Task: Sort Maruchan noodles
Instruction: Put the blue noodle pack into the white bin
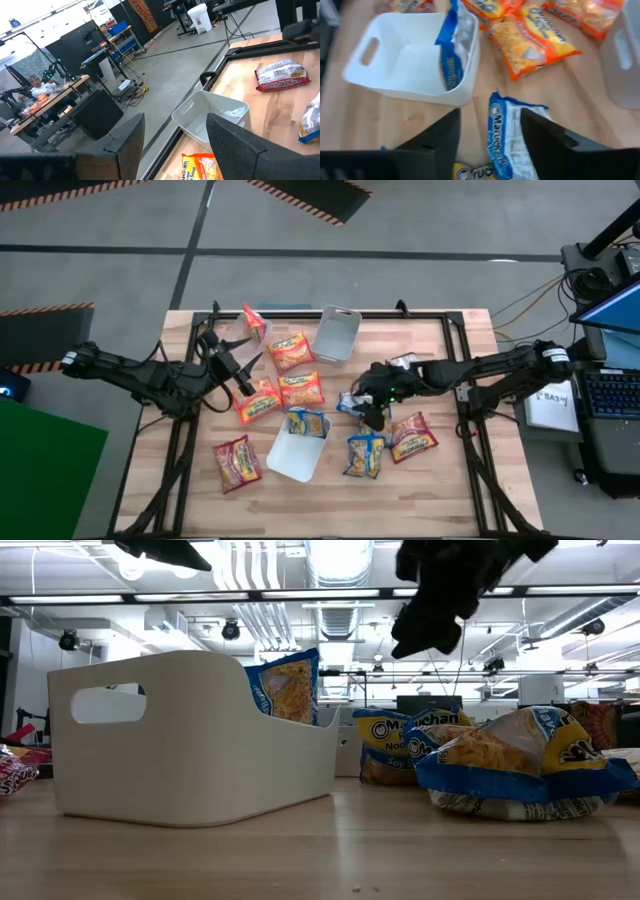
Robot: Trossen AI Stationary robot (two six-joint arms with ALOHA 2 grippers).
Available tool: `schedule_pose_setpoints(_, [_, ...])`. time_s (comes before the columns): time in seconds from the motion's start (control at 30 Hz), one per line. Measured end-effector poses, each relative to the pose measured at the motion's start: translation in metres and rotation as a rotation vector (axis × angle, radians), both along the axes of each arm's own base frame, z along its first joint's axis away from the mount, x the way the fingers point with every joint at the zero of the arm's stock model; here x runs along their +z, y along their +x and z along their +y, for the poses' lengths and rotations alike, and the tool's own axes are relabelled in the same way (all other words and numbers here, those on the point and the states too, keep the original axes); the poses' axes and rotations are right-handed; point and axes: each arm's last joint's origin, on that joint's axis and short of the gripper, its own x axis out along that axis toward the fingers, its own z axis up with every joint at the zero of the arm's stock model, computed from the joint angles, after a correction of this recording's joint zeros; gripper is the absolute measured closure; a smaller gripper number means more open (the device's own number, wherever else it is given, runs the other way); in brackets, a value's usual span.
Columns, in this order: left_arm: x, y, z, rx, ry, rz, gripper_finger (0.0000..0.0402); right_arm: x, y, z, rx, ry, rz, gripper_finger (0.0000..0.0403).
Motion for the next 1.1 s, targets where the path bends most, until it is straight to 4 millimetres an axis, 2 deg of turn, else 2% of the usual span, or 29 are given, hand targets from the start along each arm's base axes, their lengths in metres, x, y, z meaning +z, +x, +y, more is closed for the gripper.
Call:
schedule_pose_setpoints(0.2, [0.0, 0.0, 0.0, 0.0, 0.0, 0.0, 0.0206, 0.004, 0.028, 0.02, -0.014, -0.116, 0.228, 0.0117])
schedule_pose_setpoints(0.37, [0.0, 0.0, 0.0, 0.0, 0.0, 0.002, 0.0206, -0.002, 0.054, 0.029, -0.051, -0.204, 0.488, 0.0082])
schedule_pose_setpoints(0.47, [0.0, 0.0, 0.0, 0.0, 0.001, 0.003, 0.0206, -0.01, 0.066, 0.031, -0.077, -0.228, 0.619, 0.0083])
schedule_pose_setpoints(0.67, [-0.001, 0.0, 0.0, 0.0, 0.002, 0.007, 0.0206, -0.036, 0.089, 0.034, -0.09, -0.236, 0.714, 0.0105])
schedule_pose_setpoints(0.93, [-0.001, 0.0, 0.0, -0.001, 0.002, 0.013, 0.0206, -0.061, 0.093, 0.019, -0.24, -0.203, 0.8, 0.0113])
schedule_pose_setpoints(1.1, [-0.001, -0.001, 0.0, 0.0, 0.001, 0.011, 0.0206, -0.071, 0.095, 0.011, -0.239, -0.219, 0.82, 0.0133])
